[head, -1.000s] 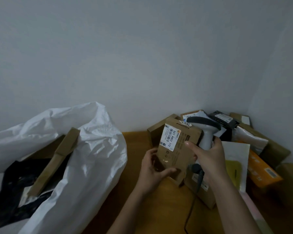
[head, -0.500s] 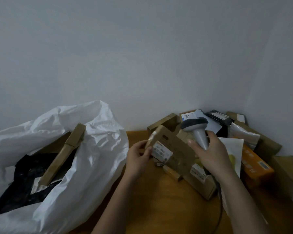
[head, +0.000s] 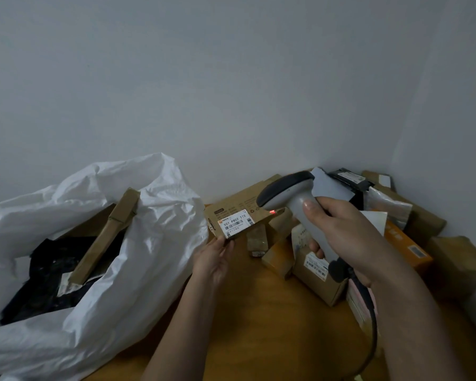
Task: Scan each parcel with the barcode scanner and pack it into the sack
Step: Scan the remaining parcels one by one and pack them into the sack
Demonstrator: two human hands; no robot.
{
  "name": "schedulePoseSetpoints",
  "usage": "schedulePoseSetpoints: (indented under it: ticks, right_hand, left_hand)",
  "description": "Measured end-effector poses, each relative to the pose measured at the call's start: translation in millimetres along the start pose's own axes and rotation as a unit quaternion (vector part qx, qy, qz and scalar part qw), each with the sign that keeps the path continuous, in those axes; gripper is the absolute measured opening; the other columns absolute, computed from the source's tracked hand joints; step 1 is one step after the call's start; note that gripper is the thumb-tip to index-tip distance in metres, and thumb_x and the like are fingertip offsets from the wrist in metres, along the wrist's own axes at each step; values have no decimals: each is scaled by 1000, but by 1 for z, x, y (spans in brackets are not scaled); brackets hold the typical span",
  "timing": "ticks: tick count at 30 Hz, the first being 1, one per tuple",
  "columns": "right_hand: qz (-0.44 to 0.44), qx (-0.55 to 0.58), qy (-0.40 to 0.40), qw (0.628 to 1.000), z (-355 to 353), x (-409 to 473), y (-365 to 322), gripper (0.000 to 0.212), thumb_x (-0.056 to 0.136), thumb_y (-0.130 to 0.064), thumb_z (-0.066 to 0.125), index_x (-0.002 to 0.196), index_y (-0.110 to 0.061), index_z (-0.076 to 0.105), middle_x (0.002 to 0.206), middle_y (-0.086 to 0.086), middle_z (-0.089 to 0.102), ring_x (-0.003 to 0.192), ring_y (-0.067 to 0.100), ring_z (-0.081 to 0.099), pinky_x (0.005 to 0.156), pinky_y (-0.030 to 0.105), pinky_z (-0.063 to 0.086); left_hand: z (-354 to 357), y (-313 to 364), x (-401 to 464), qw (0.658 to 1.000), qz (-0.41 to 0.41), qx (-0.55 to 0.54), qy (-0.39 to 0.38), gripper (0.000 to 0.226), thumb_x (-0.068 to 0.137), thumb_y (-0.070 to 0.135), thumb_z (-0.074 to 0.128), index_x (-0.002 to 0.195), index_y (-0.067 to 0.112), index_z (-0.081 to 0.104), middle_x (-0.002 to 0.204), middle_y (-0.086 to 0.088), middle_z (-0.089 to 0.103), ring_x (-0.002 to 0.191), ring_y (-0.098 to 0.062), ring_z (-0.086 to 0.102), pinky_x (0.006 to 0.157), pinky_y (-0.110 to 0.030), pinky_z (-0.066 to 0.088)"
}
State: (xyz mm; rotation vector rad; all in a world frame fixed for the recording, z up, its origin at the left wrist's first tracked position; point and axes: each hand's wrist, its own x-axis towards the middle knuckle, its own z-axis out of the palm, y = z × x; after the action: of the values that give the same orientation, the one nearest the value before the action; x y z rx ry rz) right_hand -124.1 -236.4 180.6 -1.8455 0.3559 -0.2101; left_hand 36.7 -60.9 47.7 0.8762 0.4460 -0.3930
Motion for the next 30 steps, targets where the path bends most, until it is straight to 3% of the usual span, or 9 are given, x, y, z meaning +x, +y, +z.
schedulePoseSetpoints:
  ticks: [13, 19, 24, 28, 30]
  right_hand:
    - [-25, -10, 15, 1000, -9, -22, -21, 31, 101, -38, 43, 110, -16, 62, 60, 4, 59, 58, 16, 58, 59, 31, 46]
    - [-32, -21, 15, 999, -8, -23, -25, 32, 101, -39, 43, 108, -15, 62, 58, 1, 58, 55, 12, 57, 57, 28, 45]
    - [-43, -23, 9, 999, -1, -20, -28, 28, 101, -38, 44, 100, -17, 62, 64, 3, 63, 55, 12, 58, 58, 31, 47]
    - [-53, -38, -3, 998, 11, -15, -30, 27, 100, -40, 43, 94, -21, 60, 58, 0, 59, 54, 11, 58, 57, 31, 49]
    - [-55, -26, 1, 998, 17, -13, -30, 28, 100, -42, 43, 95, -20, 61, 57, 1, 61, 54, 12, 59, 57, 30, 50]
  left_hand:
    - [7, -4, -7, 1000, 15, -23, 9, 27, 95, -5, 53, 122, -5, 53, 116, -24, 65, 108, -31, 65, 62, -25, 61]
    - [9, -3, -7, 999, 15, -30, 2, 26, 95, -4, 53, 122, -3, 55, 114, -22, 66, 108, -30, 65, 60, -24, 60]
    - [8, 0, -8, 999, 31, -33, -3, 22, 94, -4, 55, 116, -5, 56, 108, -21, 69, 97, -27, 69, 58, -22, 58]
    - [7, 3, -12, 998, 42, -43, -12, 30, 93, -4, 56, 123, -8, 54, 100, -20, 71, 94, -27, 70, 59, -22, 58]
    - [6, 8, -16, 998, 51, -43, -23, 34, 93, -3, 57, 126, -8, 53, 107, -22, 70, 99, -29, 70, 61, -21, 58]
